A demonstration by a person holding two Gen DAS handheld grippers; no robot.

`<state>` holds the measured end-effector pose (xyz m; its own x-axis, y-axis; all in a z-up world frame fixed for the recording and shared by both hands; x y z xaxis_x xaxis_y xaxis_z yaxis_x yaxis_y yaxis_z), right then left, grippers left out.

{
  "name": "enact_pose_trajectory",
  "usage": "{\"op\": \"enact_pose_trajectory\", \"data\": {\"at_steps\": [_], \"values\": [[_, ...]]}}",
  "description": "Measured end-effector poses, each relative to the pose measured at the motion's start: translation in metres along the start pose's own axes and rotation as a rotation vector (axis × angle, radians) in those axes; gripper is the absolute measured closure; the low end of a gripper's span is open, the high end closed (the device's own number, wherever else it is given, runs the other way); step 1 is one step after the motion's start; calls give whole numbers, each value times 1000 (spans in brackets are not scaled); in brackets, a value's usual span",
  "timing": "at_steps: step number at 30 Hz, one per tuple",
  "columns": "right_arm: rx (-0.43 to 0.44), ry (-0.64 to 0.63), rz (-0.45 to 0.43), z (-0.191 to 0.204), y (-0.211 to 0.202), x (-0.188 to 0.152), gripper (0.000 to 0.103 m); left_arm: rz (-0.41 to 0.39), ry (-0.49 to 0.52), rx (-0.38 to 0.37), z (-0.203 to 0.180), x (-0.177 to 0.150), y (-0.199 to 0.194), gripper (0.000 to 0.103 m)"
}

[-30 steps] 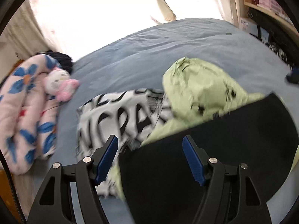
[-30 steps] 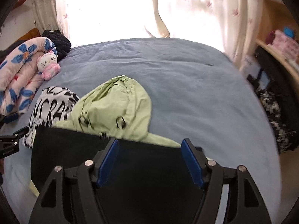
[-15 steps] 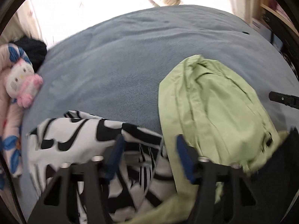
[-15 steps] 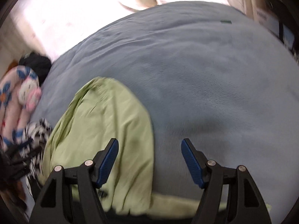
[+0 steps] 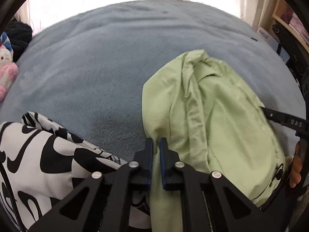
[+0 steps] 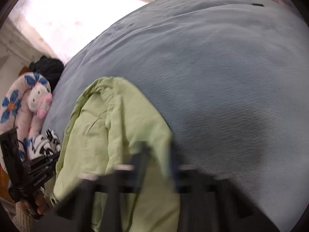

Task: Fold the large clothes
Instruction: 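Grasp the green hood with both grippers and fold it over the black hem, then lay the green hood flat on the black bundle and smooth it with both grippers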

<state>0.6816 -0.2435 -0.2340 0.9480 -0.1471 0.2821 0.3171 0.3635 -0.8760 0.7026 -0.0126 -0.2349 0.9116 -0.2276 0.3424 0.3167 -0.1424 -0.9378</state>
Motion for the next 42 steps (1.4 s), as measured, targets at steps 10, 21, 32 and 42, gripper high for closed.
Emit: {"op": "enact_pose_trajectory", "data": {"at_steps": [10, 21, 32, 42], "values": [[-2, -167, -349, 49, -143, -32, 100, -236, 55, -43, -15, -33, -121, 101], [-135, -320, -337, 46, -196, -182, 96, -186, 132, -103, -11, -192, -183, 100], [-32, -89, -36, 21, -190, -279, 51, 11, 21, -172, -2, -305, -176, 84], [83, -10, -9, 45, -166, -323, 47, 9, -108, -391, -57, -324, -167, 72]]}}
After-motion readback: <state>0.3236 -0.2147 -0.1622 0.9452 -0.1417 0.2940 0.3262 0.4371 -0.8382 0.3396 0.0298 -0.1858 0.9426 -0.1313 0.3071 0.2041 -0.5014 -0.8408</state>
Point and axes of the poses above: each gripper's, at about its wrist camera, not at the fingertips, and y roughly the way its jaws point, z to its left, x to its top, the point moved 10 cm from there along y, roughly the way its jaws point, and after that the axes turned 9 degrees about z, right-handed, at the moved point
